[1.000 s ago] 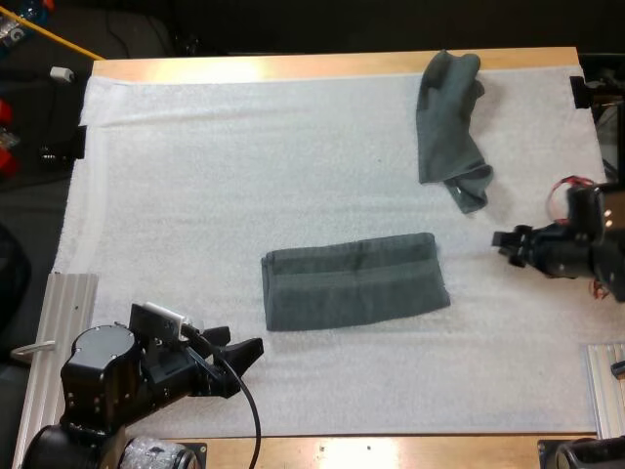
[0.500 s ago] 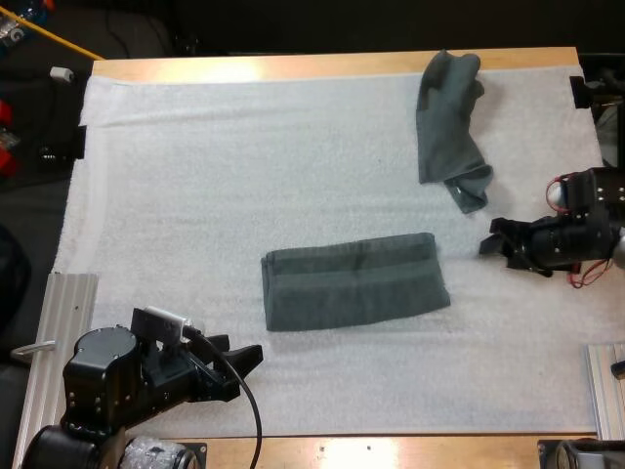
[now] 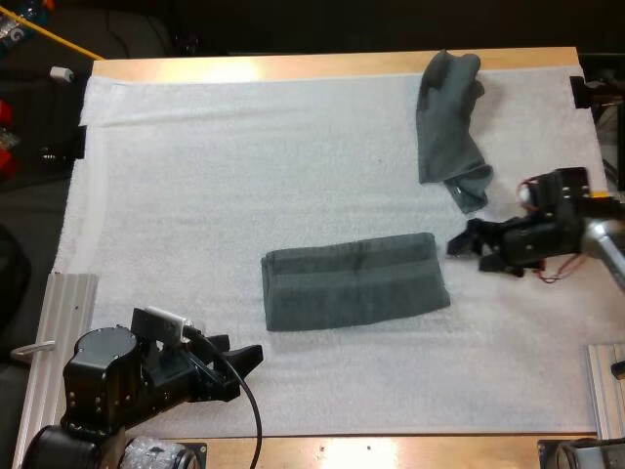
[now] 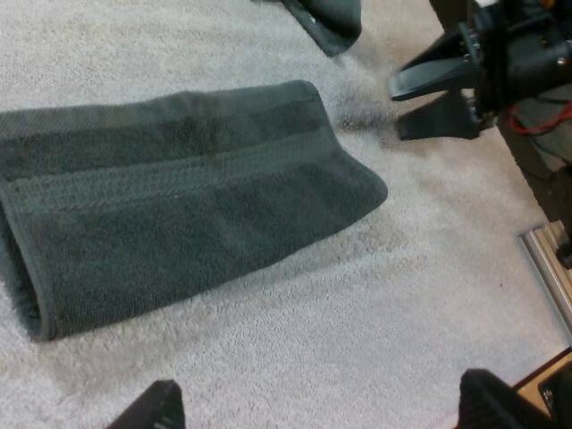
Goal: Pick towel from pile, fold and stack
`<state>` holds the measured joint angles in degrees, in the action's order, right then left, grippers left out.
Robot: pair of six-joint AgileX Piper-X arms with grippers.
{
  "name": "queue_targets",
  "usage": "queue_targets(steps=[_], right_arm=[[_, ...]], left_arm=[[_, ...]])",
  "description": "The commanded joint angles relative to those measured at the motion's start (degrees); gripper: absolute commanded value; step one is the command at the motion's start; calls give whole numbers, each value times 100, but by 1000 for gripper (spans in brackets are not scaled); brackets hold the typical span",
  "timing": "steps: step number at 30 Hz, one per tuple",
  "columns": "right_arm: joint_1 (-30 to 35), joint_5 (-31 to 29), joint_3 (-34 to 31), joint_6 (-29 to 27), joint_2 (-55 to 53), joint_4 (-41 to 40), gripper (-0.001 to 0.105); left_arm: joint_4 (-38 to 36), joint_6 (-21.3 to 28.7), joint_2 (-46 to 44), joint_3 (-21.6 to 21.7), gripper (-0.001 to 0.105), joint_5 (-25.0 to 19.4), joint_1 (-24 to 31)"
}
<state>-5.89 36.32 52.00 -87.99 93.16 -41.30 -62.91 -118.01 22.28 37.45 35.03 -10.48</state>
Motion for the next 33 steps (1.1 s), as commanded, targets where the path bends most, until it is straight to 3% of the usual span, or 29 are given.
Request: queue_targets(steps=[1, 10, 20, 23, 28, 33], right_arm=[[-143, -27, 52, -4, 52, 120, 71], [-1209, -161, 52, 1143, 604, 1149, 71], [-1542, -491, 52, 1239, 666, 1113, 68], [-1542, -848, 52, 1239, 649, 908, 50], [-1542, -1430, 52, 1144, 531, 520, 2], [-1542, -2228, 52, 848, 129, 171, 0]], left_arm=[[8, -50, -17, 39, 60, -54, 4], [8, -50, -17, 39, 60, -54, 4], [8, -50, -17, 39, 60, -54, 4], [8, -50, -17, 39, 60, -54, 4], [8, -50, -17, 39, 60, -54, 4], [8, -40, -17, 39, 60, -54, 4]])
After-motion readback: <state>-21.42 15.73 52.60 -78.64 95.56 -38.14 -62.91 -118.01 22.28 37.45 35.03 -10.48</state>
